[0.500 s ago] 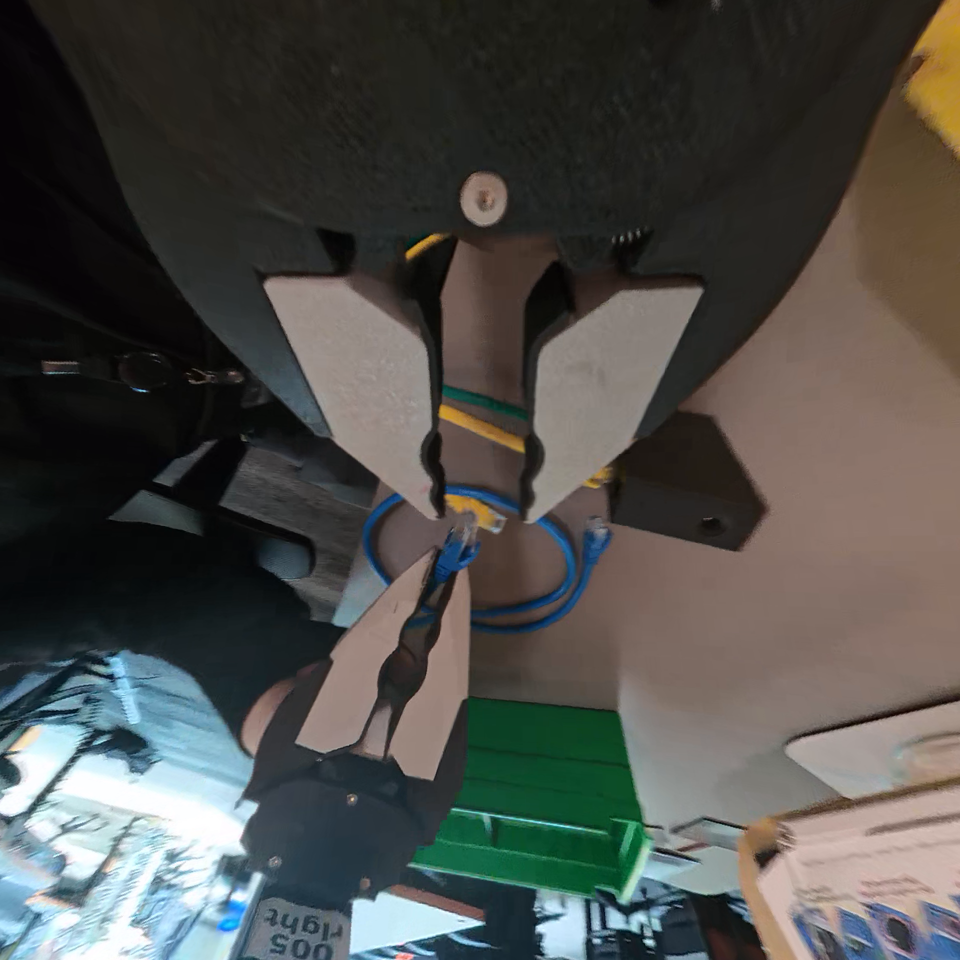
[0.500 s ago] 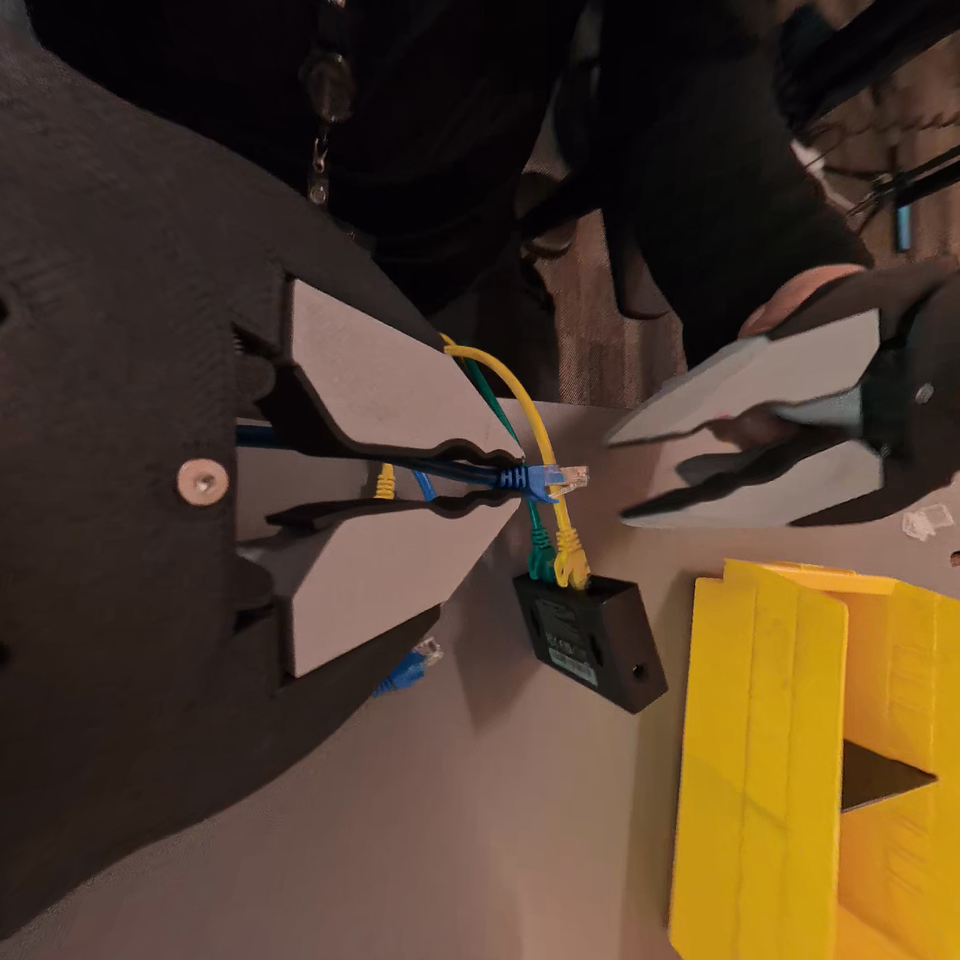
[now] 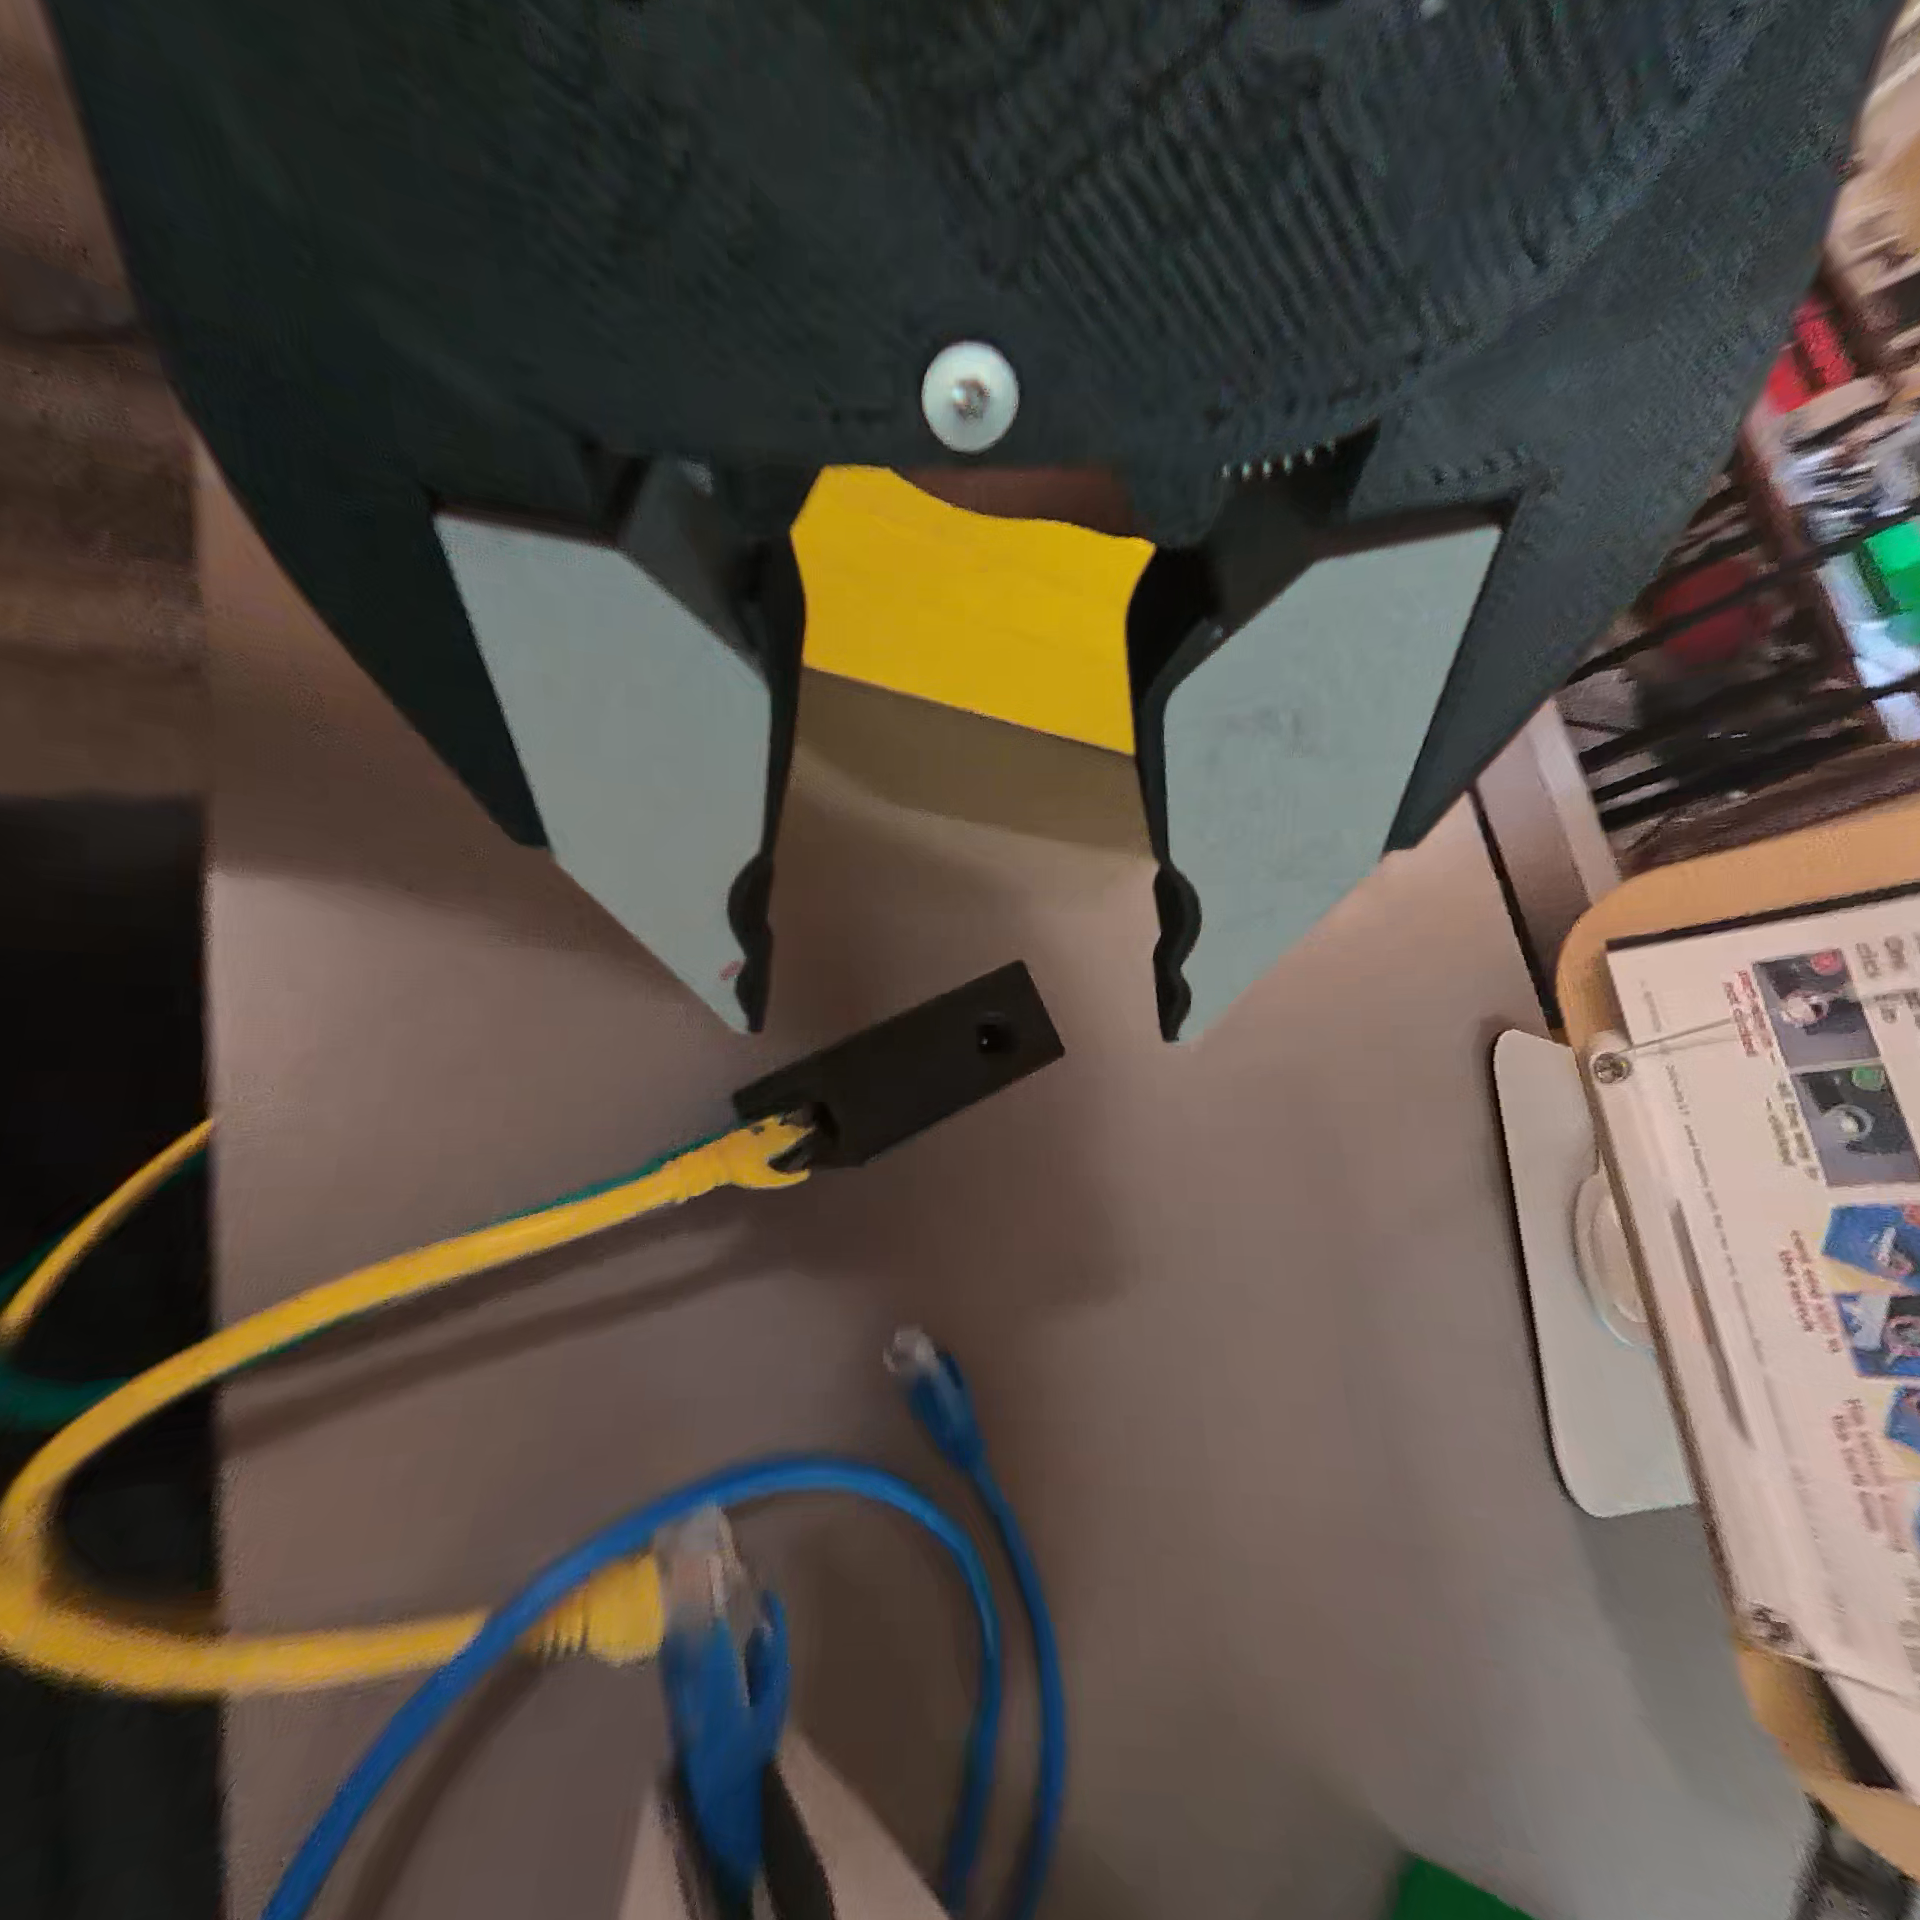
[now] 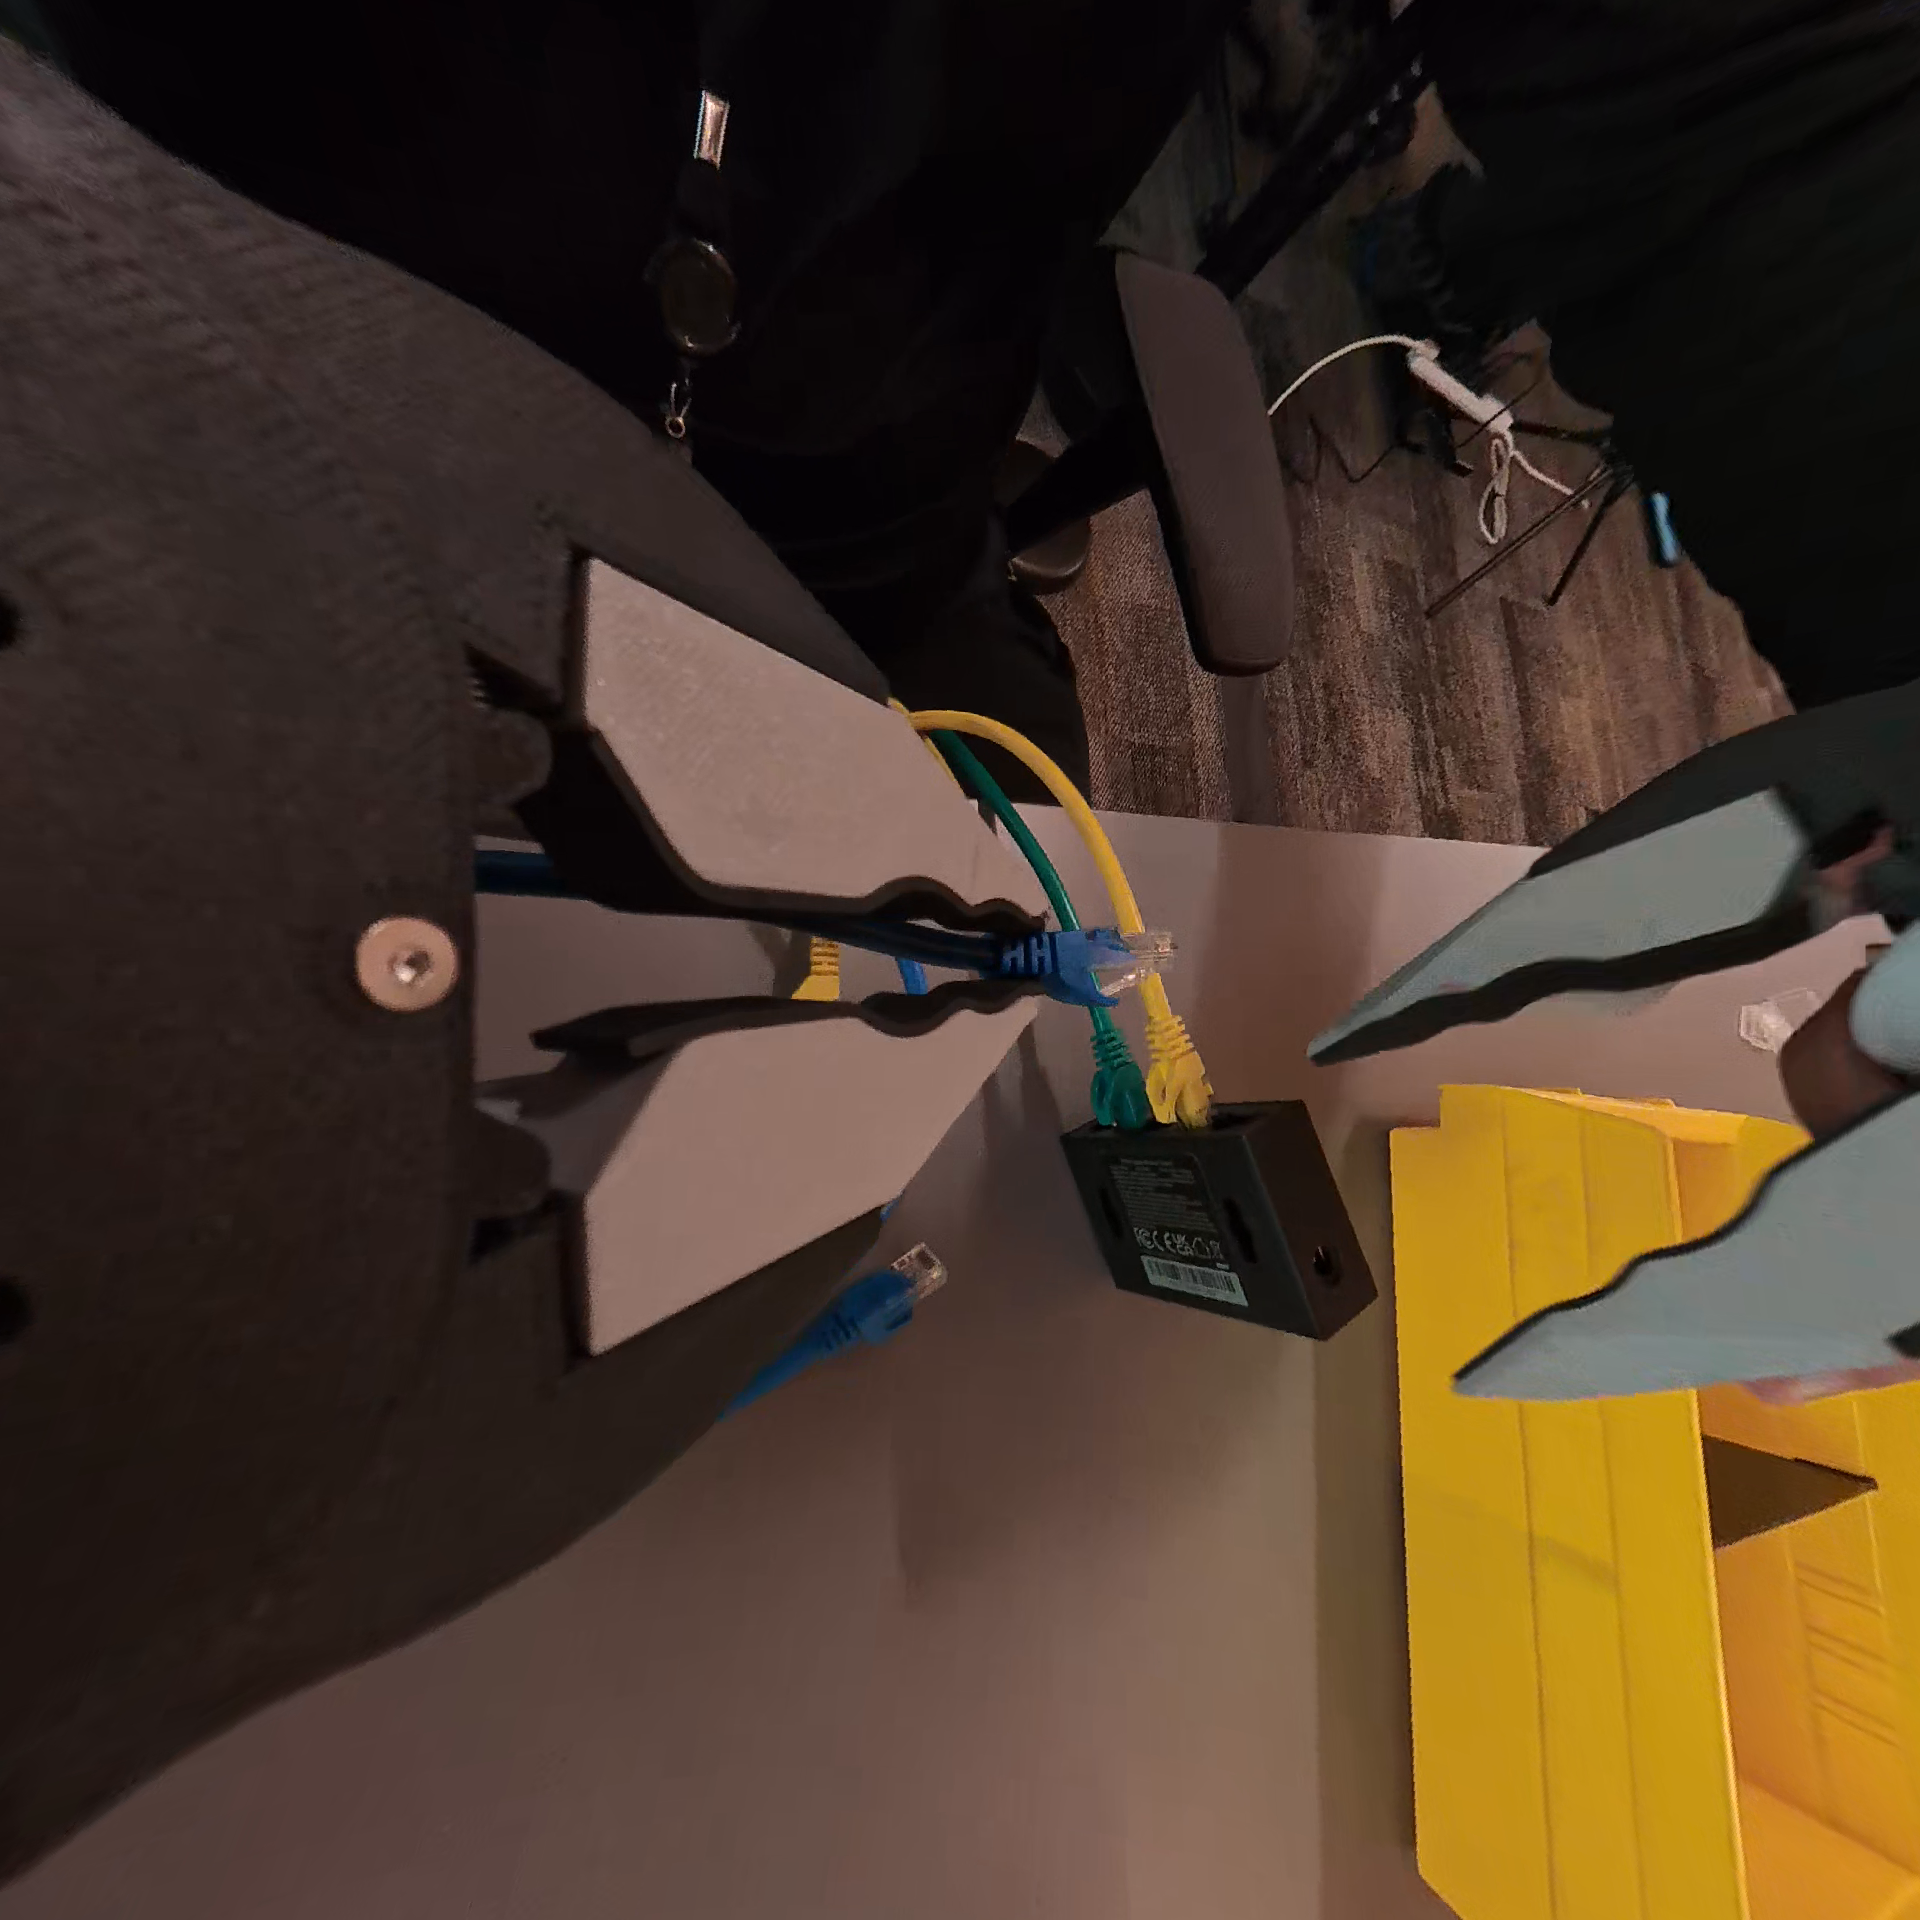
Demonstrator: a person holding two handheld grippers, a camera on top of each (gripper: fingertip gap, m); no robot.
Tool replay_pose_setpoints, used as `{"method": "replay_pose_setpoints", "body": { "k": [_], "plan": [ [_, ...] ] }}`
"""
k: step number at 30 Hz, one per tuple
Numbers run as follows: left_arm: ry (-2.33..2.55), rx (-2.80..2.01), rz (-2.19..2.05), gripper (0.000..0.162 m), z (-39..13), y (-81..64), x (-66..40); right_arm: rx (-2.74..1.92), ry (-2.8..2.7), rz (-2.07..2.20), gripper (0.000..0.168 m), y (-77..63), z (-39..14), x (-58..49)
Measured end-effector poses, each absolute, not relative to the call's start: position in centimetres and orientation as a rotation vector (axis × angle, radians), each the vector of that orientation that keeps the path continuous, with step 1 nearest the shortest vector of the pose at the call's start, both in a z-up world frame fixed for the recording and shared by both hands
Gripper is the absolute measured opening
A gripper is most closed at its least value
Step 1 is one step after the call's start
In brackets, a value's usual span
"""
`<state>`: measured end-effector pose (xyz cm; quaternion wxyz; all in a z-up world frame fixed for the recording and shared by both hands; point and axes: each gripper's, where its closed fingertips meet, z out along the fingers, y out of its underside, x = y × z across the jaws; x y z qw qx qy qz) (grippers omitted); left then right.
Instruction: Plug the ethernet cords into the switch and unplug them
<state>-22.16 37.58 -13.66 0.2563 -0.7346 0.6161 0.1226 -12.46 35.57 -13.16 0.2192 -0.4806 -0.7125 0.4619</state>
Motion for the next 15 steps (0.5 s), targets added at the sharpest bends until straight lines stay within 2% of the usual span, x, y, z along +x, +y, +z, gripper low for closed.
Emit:
{"method": "replay_pose_setpoints", "body": {
  "k": [7, 15],
  "plan": [
    [1.939, -2.010, 0.469, 0.075, -18.6, 38.9, -23.4, -1.383, -1.975, 1.321, 0.005, 36.2, -14.2, -12.6],
    [1.895, -2.050, 0.388, 0.046, -18.5, 39.3, -22.8, -1.378, -1.972, 1.307, 0.005, 36.4, -14.1, -12.6]
  ]
}}
